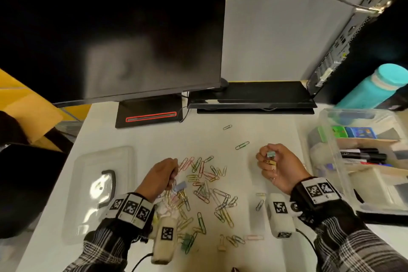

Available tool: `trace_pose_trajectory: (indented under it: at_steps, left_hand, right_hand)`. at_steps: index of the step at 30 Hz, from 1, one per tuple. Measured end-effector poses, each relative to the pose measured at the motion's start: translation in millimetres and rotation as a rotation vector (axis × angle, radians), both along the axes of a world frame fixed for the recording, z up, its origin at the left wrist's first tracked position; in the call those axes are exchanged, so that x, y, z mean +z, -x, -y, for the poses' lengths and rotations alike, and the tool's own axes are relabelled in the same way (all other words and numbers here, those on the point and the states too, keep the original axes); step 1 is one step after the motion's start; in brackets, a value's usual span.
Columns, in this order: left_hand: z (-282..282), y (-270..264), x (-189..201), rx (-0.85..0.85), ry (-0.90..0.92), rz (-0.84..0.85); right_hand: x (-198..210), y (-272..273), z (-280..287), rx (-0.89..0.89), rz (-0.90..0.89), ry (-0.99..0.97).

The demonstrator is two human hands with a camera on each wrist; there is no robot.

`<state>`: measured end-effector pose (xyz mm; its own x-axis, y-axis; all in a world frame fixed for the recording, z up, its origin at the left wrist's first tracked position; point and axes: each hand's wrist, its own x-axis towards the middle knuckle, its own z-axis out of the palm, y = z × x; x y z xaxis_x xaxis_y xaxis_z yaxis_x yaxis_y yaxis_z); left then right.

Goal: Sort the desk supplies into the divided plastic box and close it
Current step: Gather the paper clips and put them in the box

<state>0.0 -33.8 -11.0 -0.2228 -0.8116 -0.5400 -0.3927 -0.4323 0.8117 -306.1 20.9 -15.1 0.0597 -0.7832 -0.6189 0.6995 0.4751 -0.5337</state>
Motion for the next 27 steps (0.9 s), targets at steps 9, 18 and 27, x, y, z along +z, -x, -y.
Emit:
trace_pose_trajectory:
  at_steps: [9, 18, 27]
  left_hand:
    - [-31, -50, -5, 0.000, 0.055, 0.138]
    - [-59, -68, -9, -0.248, 0.254, 0.440]
    - [-55, -49, -23, -0.589, 0.530, 0.661]
  right_hand:
    - [4, -83, -35, 0.784, -0.673, 0.116]
    - [-2, -156, -62, 1.557, -1.351, 0.800]
    - [-29, -158, -77, 1.629, -1.500, 0.797]
